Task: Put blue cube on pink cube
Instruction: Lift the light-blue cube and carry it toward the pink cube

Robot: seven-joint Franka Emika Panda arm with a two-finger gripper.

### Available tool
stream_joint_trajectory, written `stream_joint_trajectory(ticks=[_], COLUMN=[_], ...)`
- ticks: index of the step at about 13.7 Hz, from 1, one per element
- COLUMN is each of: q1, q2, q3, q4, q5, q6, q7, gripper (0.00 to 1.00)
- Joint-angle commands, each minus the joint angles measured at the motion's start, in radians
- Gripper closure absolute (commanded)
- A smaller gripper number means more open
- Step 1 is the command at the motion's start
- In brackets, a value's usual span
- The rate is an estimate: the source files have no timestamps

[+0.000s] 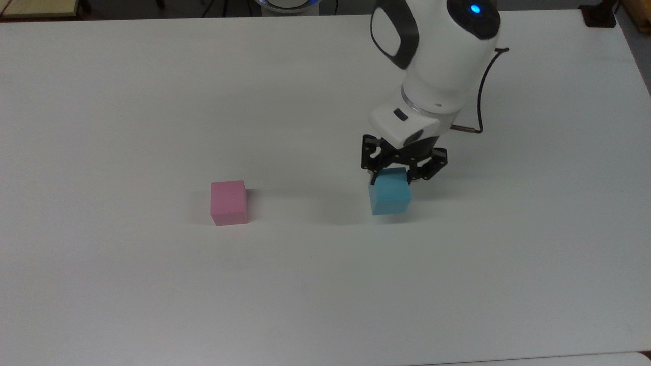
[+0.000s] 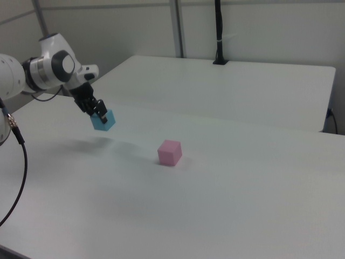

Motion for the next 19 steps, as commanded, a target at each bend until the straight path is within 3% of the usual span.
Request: stream_joint_trajectory(ticks=[1, 4, 7, 10, 13, 17, 19], q1=[-0.06, -0.123, -0.185, -0.236, -0.265, -0.332, -0.346], q2=[-0.118, -0.164, -0.225, -0.247, -0.242, -0.241, -0.233], q3=[0.004, 0.005, 0.002, 0.004, 0.004, -0.01, -0.01], q4=[-0.039, -0.037, -0.037, -0.031, -0.028, -0.03, -0.033], q5=[-0.003, -0.002, 0.061, 0.061, 0.061, 0.19, 0.193], q6=[-0.104, -0.179, -0.232, -0.294, -0.29, -0.231, -0.2], q7=[-0.116, -0.239, -0.401, -0.506, -0.543, -0.581, -0.584], gripper=[0.45, 0.45, 0.45, 0.45, 0.45, 0.49, 0.49])
